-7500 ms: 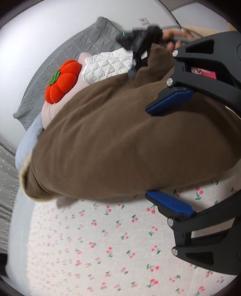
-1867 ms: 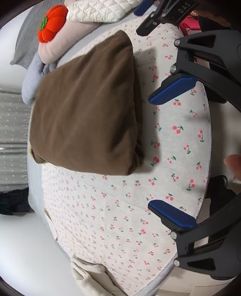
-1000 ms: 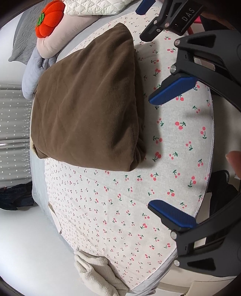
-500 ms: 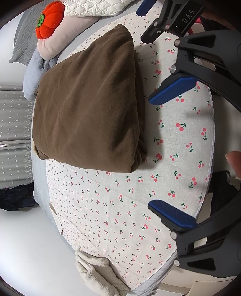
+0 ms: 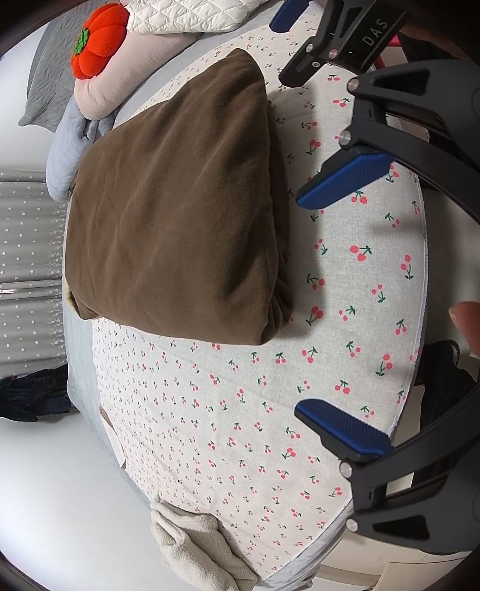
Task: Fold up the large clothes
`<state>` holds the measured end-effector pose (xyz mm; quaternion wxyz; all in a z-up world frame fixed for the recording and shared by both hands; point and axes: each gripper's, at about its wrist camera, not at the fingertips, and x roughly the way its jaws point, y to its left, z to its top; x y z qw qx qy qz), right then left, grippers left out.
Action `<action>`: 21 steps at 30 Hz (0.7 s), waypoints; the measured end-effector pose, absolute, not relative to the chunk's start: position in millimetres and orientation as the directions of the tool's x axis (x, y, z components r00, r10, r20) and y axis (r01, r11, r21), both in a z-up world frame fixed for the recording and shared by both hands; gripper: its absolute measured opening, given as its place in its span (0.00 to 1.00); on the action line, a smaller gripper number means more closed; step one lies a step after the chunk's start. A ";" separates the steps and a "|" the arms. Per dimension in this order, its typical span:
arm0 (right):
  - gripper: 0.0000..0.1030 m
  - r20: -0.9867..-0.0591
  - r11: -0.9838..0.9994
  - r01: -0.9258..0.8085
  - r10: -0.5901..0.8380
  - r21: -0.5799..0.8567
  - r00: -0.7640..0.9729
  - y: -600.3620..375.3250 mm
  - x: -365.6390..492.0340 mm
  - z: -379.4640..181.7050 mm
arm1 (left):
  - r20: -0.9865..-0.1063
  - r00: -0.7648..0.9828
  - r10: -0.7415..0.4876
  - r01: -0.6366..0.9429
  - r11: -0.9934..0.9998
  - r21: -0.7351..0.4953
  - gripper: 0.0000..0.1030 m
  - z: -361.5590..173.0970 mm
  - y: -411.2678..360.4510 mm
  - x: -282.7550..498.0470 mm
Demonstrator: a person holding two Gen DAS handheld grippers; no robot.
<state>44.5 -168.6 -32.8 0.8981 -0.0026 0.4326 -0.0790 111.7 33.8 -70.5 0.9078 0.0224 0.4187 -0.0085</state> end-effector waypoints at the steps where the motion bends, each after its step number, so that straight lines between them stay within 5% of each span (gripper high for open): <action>1: 0.91 -0.777 0.988 0.139 -0.144 -0.073 0.613 -168.6 44.6 -32.8 | -0.761 0.649 0.003 0.034 0.999 0.034 0.99 -70.5 33.7 111.7; 21: 0.91 -0.786 0.986 0.144 -0.154 -0.083 0.600 -164.0 47.5 -36.3 | -0.760 0.650 0.000 0.041 0.999 0.034 0.99 -71.3 33.8 112.0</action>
